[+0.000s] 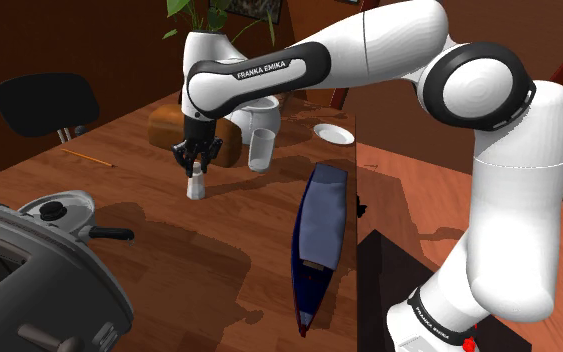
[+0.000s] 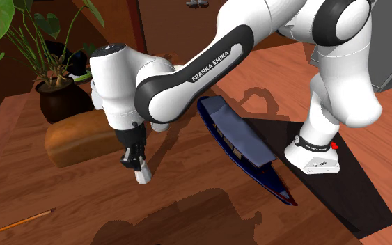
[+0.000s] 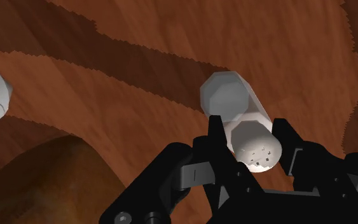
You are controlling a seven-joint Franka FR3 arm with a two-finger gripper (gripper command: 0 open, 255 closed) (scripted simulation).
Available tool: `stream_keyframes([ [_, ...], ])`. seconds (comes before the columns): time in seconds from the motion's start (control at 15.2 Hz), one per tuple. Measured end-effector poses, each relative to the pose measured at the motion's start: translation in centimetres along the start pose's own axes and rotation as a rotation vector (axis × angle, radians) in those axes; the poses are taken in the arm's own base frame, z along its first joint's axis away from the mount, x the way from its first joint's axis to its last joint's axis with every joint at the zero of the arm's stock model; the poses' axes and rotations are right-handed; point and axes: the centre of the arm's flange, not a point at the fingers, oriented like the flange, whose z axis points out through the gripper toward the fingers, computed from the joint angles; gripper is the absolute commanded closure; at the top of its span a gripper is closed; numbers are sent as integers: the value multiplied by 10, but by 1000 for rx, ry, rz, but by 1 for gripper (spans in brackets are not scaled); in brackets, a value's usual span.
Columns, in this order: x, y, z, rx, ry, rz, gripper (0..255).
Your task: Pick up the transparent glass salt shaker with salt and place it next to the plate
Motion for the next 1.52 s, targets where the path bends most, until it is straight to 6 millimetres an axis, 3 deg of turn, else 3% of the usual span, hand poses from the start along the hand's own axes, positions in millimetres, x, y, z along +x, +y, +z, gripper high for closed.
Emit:
stream_keyframes([
  [0.33, 0, -1, -6, 0, -1, 0, 255],
  [1.52, 1, -8, -100, 0, 0, 0, 255],
])
